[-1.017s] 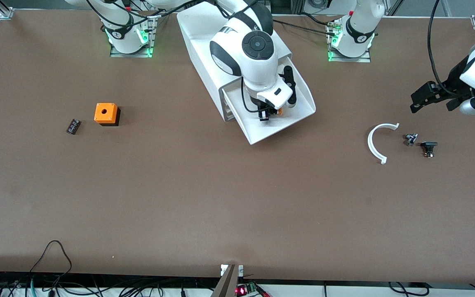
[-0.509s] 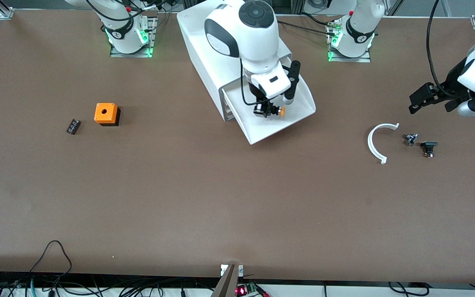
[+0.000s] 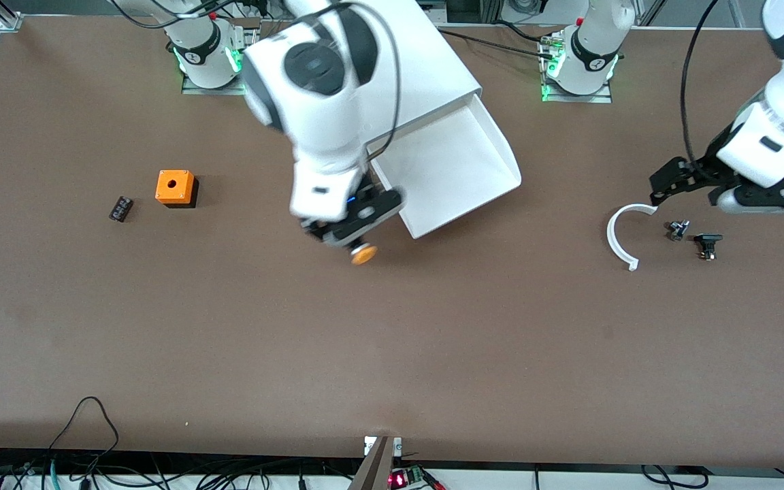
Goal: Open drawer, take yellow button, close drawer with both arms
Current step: 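Lift the yellow button out of the drawer with the right gripper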
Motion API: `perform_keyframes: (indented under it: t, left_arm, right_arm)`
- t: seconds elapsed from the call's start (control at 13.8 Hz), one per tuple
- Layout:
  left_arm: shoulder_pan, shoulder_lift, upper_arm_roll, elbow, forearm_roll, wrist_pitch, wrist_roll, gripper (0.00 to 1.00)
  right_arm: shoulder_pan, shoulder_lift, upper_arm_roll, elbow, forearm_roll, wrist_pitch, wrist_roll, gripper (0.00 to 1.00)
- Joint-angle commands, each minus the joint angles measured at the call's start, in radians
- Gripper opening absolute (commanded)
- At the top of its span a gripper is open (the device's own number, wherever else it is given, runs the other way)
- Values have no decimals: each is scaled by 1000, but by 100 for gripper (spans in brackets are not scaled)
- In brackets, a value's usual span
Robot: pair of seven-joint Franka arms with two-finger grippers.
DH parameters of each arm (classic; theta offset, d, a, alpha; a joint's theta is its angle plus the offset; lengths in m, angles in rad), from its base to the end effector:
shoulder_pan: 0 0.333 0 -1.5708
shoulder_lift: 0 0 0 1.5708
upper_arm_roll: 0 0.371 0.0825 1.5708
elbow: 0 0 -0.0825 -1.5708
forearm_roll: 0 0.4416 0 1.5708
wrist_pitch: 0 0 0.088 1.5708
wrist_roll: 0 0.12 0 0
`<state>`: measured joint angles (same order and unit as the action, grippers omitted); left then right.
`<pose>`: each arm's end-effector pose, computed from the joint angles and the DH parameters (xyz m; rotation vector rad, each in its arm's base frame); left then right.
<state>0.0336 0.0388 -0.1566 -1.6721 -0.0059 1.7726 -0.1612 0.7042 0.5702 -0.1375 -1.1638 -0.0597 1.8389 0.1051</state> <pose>0.6360 -0.0775 0.6065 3.1191 0.0616 0.0934 0.6767 0.4600 0.5039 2.9512 0.7534 0.2247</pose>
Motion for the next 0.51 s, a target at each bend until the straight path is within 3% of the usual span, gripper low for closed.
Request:
perform_keyframes:
  t: [0.0,0.22,0.44]
  left_arm:
    - [-4,39,-50,-1,-3,43,-151,100]
    - [-12,76,-145,-76,6,160,-425,100]
    - [-75,128,-155,-165,7,301,-646,100]
  right_arm:
    - [-113,-88,6,-178,1,16,111,26]
    - [-213,-99,3,-293,-2,20,125,26]
    - [-296,-144,-5,-457,-6,42,120,27]
